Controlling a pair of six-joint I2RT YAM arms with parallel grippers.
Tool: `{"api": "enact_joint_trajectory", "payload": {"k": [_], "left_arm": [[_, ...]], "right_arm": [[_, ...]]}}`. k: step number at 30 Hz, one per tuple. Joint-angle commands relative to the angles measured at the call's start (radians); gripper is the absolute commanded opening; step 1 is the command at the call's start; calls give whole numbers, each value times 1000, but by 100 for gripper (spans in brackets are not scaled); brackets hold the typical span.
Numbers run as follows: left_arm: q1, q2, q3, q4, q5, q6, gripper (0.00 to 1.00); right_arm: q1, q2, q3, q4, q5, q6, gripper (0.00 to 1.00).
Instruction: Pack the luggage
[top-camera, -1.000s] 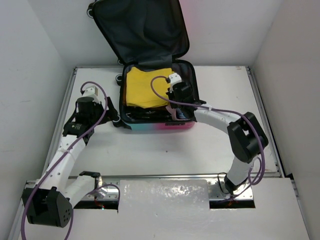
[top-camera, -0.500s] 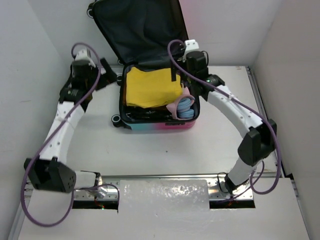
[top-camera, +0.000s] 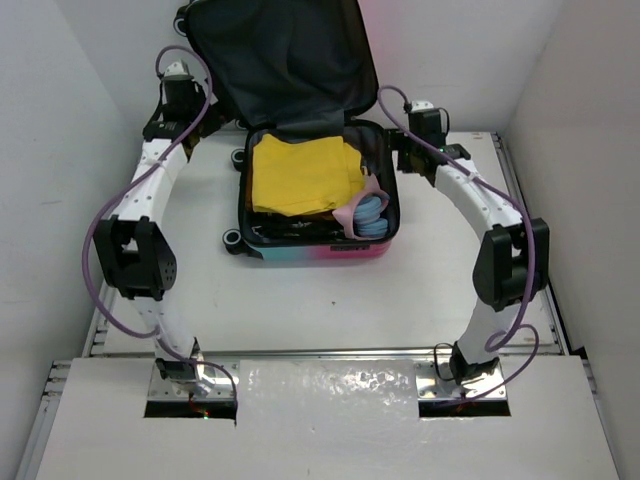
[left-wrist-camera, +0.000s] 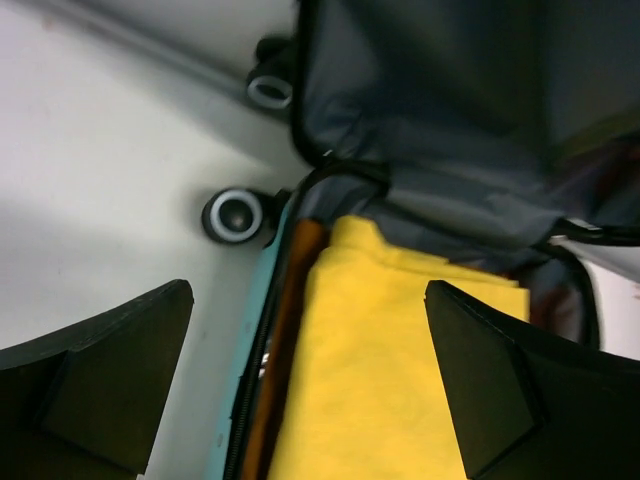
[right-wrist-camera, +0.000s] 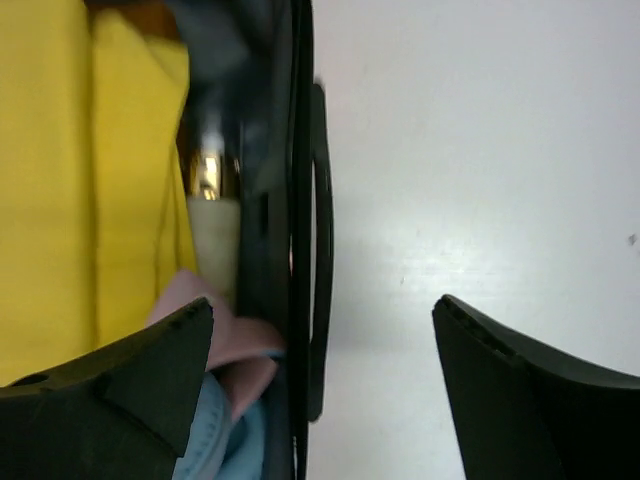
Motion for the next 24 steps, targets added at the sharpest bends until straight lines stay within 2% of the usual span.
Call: {"api": "enact_joint_trajectory", "payload": {"k": [1, 2, 3, 4, 5, 6, 8, 9, 10, 12, 13, 15, 17, 22, 24], "left_arm": [[11, 27, -24, 4, -3, -43, 100], [11, 42, -38, 17, 5, -43, 100], [13, 83, -28, 27, 17, -34, 100], [13, 109, 27, 13, 17, -32, 100], [13, 131, 59, -27, 28, -35, 100], [13, 157, 81, -42, 43, -44, 100], [-4, 140, 58, -38, 83, -57, 100], [-15, 87, 25, -33, 71, -63, 100], [-35, 46, -86, 17, 59, -66, 100], [-46, -87, -231, 98, 52, -83, 100], [-49, -131, -352, 137, 57, -84, 100], [-49, -220, -426, 148, 8, -77, 100], [-46, -287, -433, 102, -58, -60, 100], [-40, -381, -416, 65, -96, -29, 100], [-33, -409, -402, 47, -98, -25, 100]], "right_arm": [[20, 32, -31, -61, 0, 67, 83], [17, 67, -12, -94, -25, 93, 76], [16, 117, -5, -146, -42, 105, 64], [17, 122, -40, -130, -79, 126, 58], [17, 121, -133, -37, -98, 142, 54], [17, 132, -159, -9, -111, 156, 53], [16, 177, -137, 5, -122, 162, 42], [14, 243, -114, 4, -122, 163, 33], [13, 274, -91, 25, -124, 168, 0], [10, 325, -32, 63, -106, 182, 0], [8, 375, -8, 88, -102, 205, 0], [6, 421, 53, 183, -35, 254, 0], [8, 498, 140, 265, 48, 278, 0], [13, 732, 517, 243, 236, 318, 0], [8, 767, 578, 254, 281, 324, 0]]}}
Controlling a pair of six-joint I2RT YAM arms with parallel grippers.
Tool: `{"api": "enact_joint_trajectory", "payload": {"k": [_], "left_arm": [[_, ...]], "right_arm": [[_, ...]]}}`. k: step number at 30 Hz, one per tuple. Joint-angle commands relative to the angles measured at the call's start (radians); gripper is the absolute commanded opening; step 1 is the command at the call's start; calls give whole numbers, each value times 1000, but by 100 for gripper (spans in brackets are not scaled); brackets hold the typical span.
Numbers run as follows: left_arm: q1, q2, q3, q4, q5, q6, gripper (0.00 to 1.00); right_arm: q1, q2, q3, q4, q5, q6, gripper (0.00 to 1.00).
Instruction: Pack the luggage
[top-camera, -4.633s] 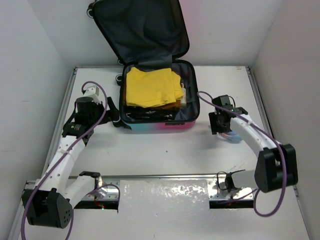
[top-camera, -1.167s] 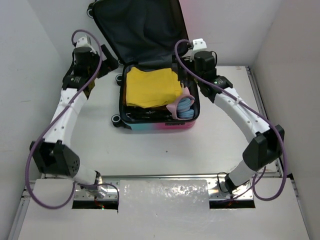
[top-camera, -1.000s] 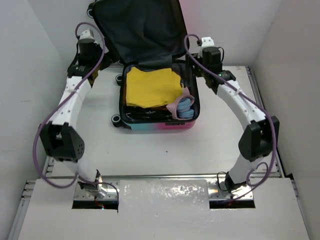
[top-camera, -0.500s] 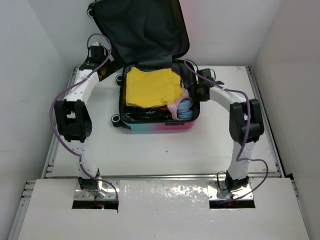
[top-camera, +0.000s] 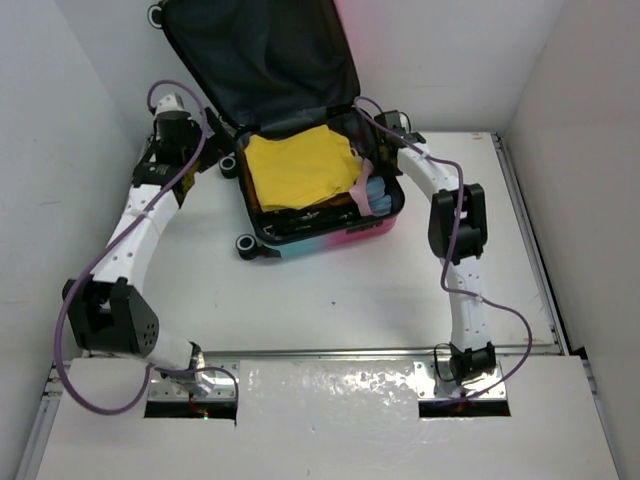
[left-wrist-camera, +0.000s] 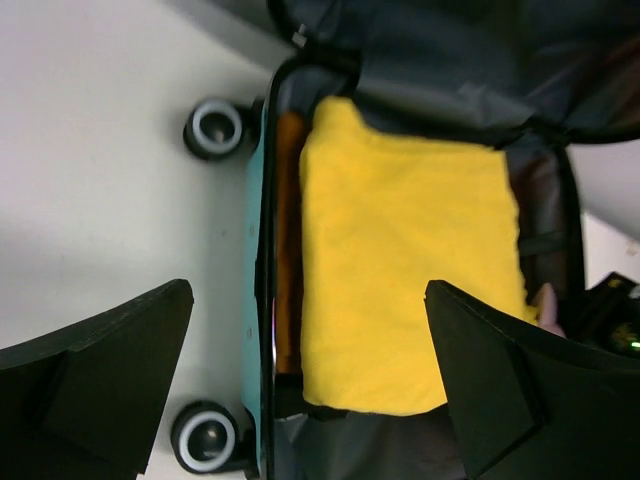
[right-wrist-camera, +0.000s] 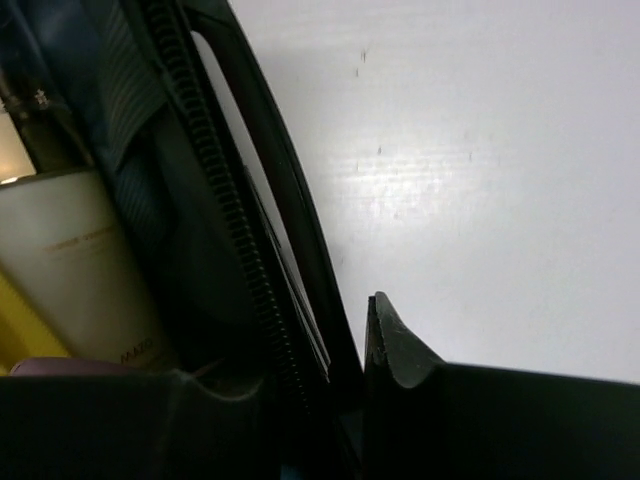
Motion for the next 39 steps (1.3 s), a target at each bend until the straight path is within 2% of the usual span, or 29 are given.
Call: {"api": "enact_joint_trajectory", "payload": {"k": [1, 3, 6, 10, 11, 12, 13, 14, 16, 17, 18, 19, 20, 21, 24, 25, 26, 27, 32, 35, 37, 38, 39], "left_arm": [[14, -54, 43, 20, -50, 29, 100], [23, -83, 34, 32, -67, 24, 100], [48, -100, 21, 49, -101, -4, 100], [120, -92, 17, 95, -101, -57, 100], [158, -86, 23, 110, -105, -65, 100], [177, -78, 30, 139, -110, -73, 100], [212, -46, 61, 153, -105, -73, 100], [224, -23, 75, 210, -99, -58, 100], [244, 50, 90, 348, 30, -7, 100], [251, 81, 98, 449, 83, 10, 100], [249, 154, 110, 588, 190, 45, 100], [251, 196, 154, 648, 248, 68, 99], [251, 240, 185, 691, 284, 82, 99], [249, 330, 220, 745, 356, 97, 99], [251, 458, 334, 854, 457, 93, 98], [251, 545, 409, 862, 462, 93, 93], [248, 587, 440, 855, 456, 93, 93], [249, 653, 464, 871, 453, 84, 93], [249, 777, 552, 920, 369, 110, 94], [249, 903, 700, 919, 391, 128, 93], [249, 1024, 844, 939, 450, 113, 93], [248, 1099, 891, 937, 464, 107, 90], [246, 1130, 935, 946, 476, 98, 74]], "right_arm": [[-10, 199, 117, 525, 149, 197, 0], [-13, 216, 150, 564, 172, 162, 0], [-33, 228, 176, 615, 99, 123, 0], [-72, 190, 131, 682, -89, 97, 0], [-76, 165, 124, 682, -146, 58, 5], [-79, 150, 115, 681, -175, 38, 32], [-81, 125, 83, 679, -205, 18, 50], [-82, 63, 53, 696, -211, -4, 57], [-96, -2, -14, 710, -245, -6, 64], [-102, -25, -8, 692, -269, -4, 68], [-108, -57, 39, 625, -271, -9, 78], [-112, -71, 64, 592, -278, -12, 84], [-113, -83, 91, 552, -282, -31, 94], [-112, -115, 123, 493, -280, -45, 99], [-113, -186, 107, 425, -217, -75, 99], [-113, -230, 102, 403, -211, -70, 99], [-113, -252, 92, 387, -216, -61, 99], [-113, -275, 57, 357, -244, -52, 99], [-109, -422, -92, 331, -393, -53, 99], [-96, -529, -229, 343, -427, -70, 99], [-72, -592, -370, 418, -435, -84, 99], [-50, -641, -434, 440, -432, -93, 99], [-38, -657, -459, 442, -427, -104, 99]]}}
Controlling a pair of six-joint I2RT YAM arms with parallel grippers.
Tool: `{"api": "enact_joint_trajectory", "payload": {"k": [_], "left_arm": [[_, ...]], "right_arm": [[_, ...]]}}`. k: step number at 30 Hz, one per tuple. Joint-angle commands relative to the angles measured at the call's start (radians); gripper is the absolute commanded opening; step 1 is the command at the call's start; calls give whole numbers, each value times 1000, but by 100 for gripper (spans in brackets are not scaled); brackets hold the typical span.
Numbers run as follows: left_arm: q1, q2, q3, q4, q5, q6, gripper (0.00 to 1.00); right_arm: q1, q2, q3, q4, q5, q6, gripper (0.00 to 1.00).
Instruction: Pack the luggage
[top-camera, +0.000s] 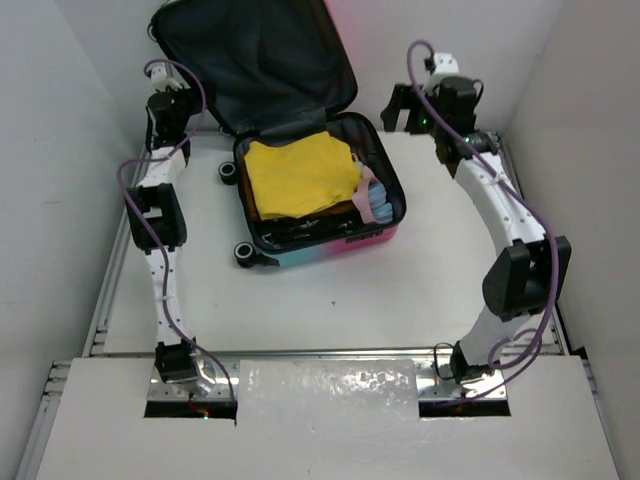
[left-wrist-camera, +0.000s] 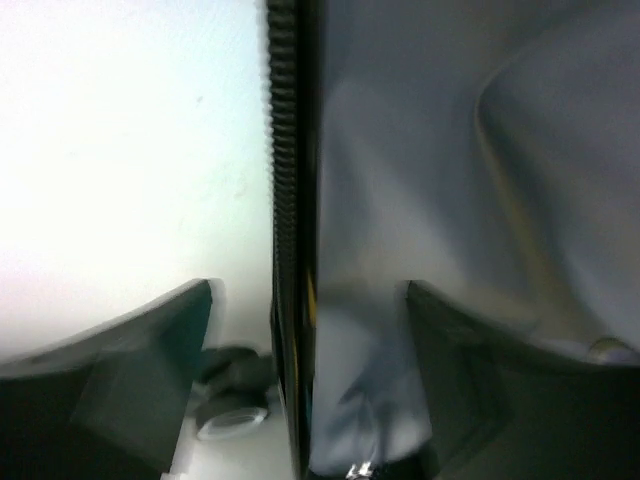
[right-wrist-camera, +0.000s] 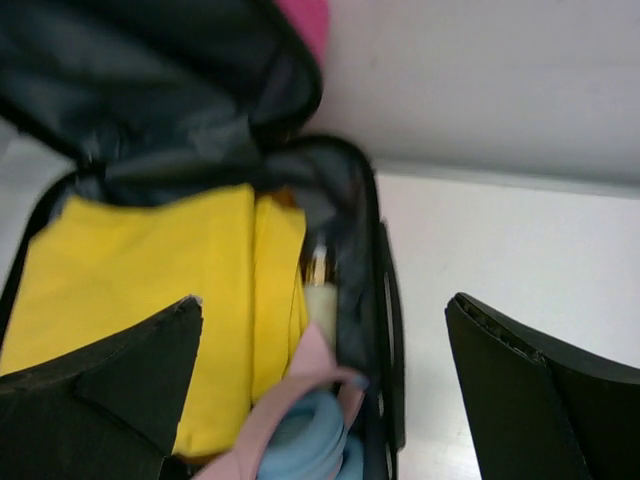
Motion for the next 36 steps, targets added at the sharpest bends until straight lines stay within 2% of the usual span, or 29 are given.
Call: {"api": "enact_joint_trajectory", "payload": {"k": [1, 2, 3, 4, 6, 8, 9, 11, 12, 13, 14, 17, 22, 25, 27, 29, 30, 31, 32, 33, 34, 36], "left_arm": [[-1, 96, 173, 155, 73, -10, 61], [-3, 108, 169, 186, 87, -44, 39], [-4, 104, 138, 221, 90, -58, 2], [-9, 95, 120, 247, 93, -63, 0], [-21, 38, 80, 287, 112, -40, 0], [-41, -32, -33, 332, 136, -26, 0], [-58, -132, -166, 364, 138, -23, 0], [-87, -306, -314, 454, 100, 24, 0], [-121, -364, -429, 458, 83, 55, 0], [-139, -414, -480, 458, 66, 84, 0], [-157, -512, -524, 459, 40, 129, 0], [-236, -672, -684, 478, 3, 170, 0], [-348, -872, -971, 507, -43, 198, 0], [-461, -1071, -1269, 568, -80, 219, 0], [-527, -1158, -1386, 580, -110, 249, 0], [-648, -1290, -1543, 571, -210, 305, 15], [-688, -1341, -1587, 550, -251, 319, 28], [-764, -1439, -1674, 545, -300, 330, 67], [-805, -1493, -1707, 469, -349, 339, 85], [-846, -1607, -1735, 435, -430, 330, 98], [-912, -1669, -1784, 389, -462, 321, 100], [-960, -1827, -1807, 207, -523, 243, 100]], "right_arm": [[54, -39, -132, 27, -13, -48, 99], [70, -67, -185, 56, -8, -51, 99], [75, -76, -202, 63, -7, -57, 99], [78, -81, -213, 64, -4, -60, 99], [81, -102, -253, 78, 18, -60, 99], [83, -128, -317, 101, 42, -45, 99], [81, -163, -343, 113, 48, -25, 99], [81, -205, -420, 145, 61, -2, 99], [81, -247, -440, 145, 68, 15, 99], [81, -271, -457, 141, 96, 24, 99], [80, -295, -495, 127, 120, 35, 99], [78, -419, -576, 87, 232, 84, 99], [78, -640, -658, -34, 352, 124, 99], [78, -766, -667, -126, 390, 121, 99], [77, -817, -657, -178, 413, 115, 99], [77, -874, -629, -262, 444, 95, 99], [77, -886, -600, -316, 455, 89, 99], [78, -906, -583, -339, 478, 84, 99], [77, -912, -569, -359, 487, 70, 99], [77, -918, -542, -376, 484, 62, 99], [77, -920, -529, -379, 452, 55, 99], [77, -905, -494, -385, 391, 47, 99]]}}
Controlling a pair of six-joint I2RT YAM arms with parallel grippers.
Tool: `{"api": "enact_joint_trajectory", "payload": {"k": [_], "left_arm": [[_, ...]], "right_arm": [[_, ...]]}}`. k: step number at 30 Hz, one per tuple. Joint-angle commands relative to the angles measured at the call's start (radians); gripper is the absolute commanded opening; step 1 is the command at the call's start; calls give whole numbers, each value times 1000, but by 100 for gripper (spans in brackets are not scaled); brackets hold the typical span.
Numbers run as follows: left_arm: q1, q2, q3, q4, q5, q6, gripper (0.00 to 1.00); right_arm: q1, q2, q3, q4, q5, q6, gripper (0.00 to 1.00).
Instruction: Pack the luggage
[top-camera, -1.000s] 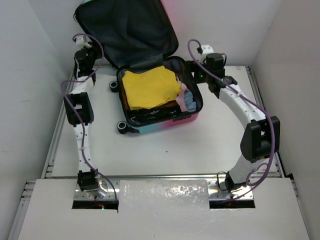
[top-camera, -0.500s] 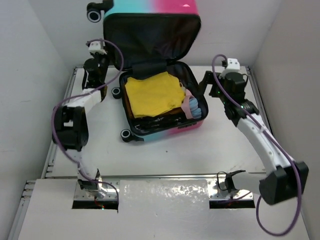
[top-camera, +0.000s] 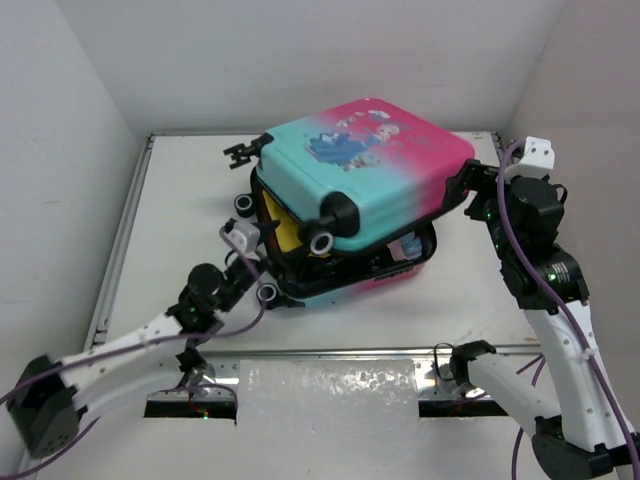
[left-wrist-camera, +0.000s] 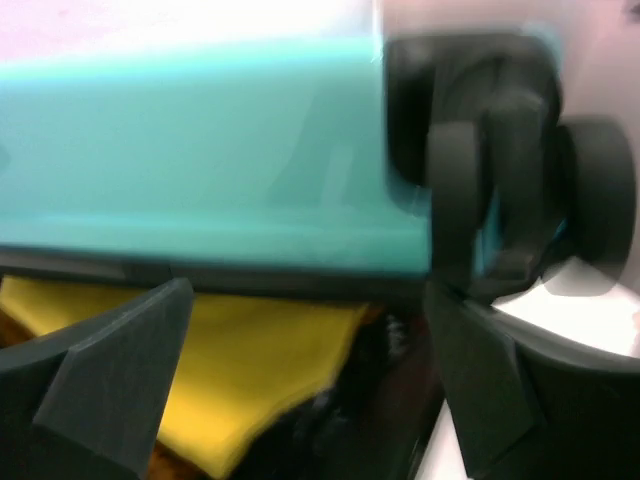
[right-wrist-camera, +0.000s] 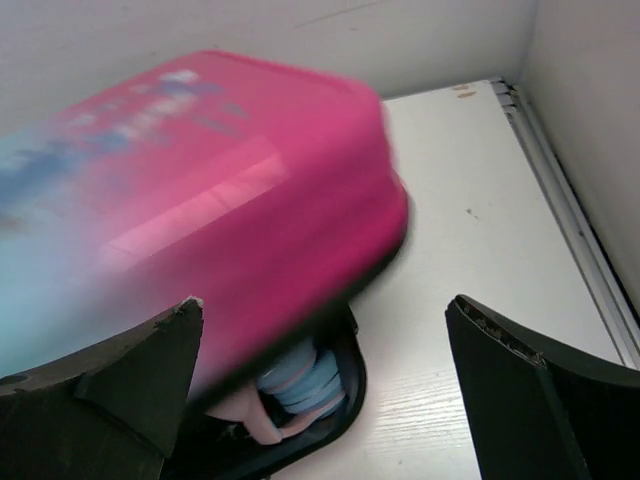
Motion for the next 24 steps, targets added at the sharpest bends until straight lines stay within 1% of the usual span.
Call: {"api": "enact_joint_trajectory", "payload": {"k": [1, 2, 3, 4, 5, 6, 7, 8, 9, 10, 11, 12, 13, 14, 15, 16, 17, 18, 19, 20, 22, 23, 24], "left_arm": [[-90, -246, -10, -127, -84, -165, 100], [-99, -280, -7, -286, -97, -205, 100], [-107, -327, 2, -376, -108, -303, 100], [-115, -341, 23, -468, -107, -345, 100], [-118, -346, 38, -645, -105, -392, 100], [-118, -344, 55, -736, -119, -484, 100], [-119, -340, 92, -901, -122, -520, 100], [-119, -334, 115, -989, -137, -556, 100], [-119, -323, 141, -1072, -227, -651, 100], [-119, -317, 201, -1150, -270, -684, 100], [-119, -312, 235, -1247, -300, -710, 100], [-119, -294, 268, -1290, -387, -724, 100], [-119, -276, 343, -1327, -445, -736, 100], [-118, -254, 380, -1362, -496, -738, 100], [-118, -183, 466, -1372, -594, -732, 100], [-110, -129, 515, -1387, -632, -721, 100], [-69, -8, 634, -1390, -657, -671, 100], [-28, 57, 701, -1387, -633, -629, 100], [33, 124, 757, -1360, -575, -585, 100], [178, 248, 861, -1338, -415, -521, 100], [305, 361, 946, -1257, -267, -460, 100], [401, 480, 1056, -1257, -224, -437, 100], [437, 540, 1124, -1269, -210, -422, 100]], "right_arm": [[-1, 27, 82, -54, -116, -26, 99], [-1, 63, 89, -59, -157, -17, 99], [-1, 74, 85, -47, -193, -12, 99], [-1, 84, 73, -36, -227, -6, 99], [-2, 98, 60, -27, -259, 0, 99], [-2, 101, 37, -24, -261, 3, 99], [-2, 101, 27, -25, -258, 8, 99], [-2, 97, 16, -25, -248, 11, 99], [-2, 81, -12, -27, -229, 17, 99], [-2, 74, -19, -31, -207, 20, 99], [-2, 69, -29, -40, -146, 21, 99], [-2, 69, -42, -65, -106, 26, 99], [-2, 77, -52, -76, -74, 21, 99], [-2, 87, -64, -98, -10, 21, 99], [-2, 116, -70, -112, 18, 23, 99], [-4, 130, -75, -125, 35, 32, 99], [-5, 138, -90, -151, 60, 43, 99], [-5, 129, -105, -152, 68, 53, 99], [-5, 111, -128, -148, 78, 79, 99], [-5, 89, -180, -136, 107, 93, 99], [-5, 43, -222, -136, 156, 107, 99], [-11, 43, -248, -149, 175, 107, 99], [-18, 61, -259, -158, 183, 113, 99]]}}
